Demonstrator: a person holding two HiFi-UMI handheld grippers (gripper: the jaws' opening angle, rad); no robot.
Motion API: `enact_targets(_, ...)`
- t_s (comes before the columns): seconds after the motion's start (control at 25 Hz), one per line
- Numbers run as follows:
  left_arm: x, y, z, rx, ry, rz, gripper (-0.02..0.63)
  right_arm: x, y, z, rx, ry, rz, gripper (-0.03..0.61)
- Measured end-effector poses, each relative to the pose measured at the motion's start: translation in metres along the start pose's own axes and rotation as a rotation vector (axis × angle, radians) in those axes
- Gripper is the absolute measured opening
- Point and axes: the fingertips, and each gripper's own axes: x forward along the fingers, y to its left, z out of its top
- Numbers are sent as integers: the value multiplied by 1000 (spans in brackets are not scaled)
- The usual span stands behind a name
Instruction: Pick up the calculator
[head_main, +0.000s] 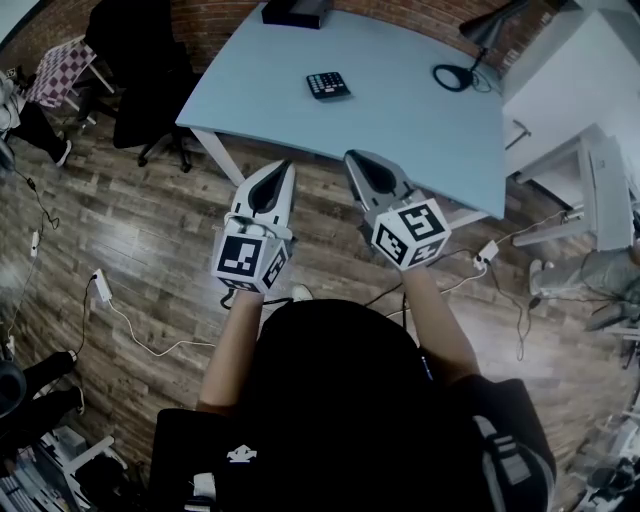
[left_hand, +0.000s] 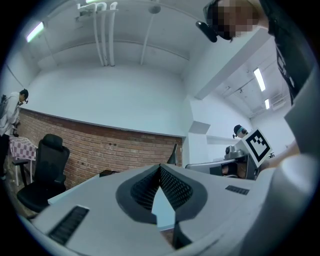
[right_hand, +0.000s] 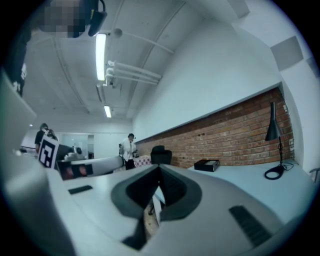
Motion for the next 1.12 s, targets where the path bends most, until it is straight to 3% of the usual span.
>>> enact_targets(0.64,-5,43,-15,-66,-1,-1,3,36,15,-10,-10,35,-23,5)
enact_targets(1.12,23,68,-20,-98,5,4,3,66,-11,-10,8,35,-31,5)
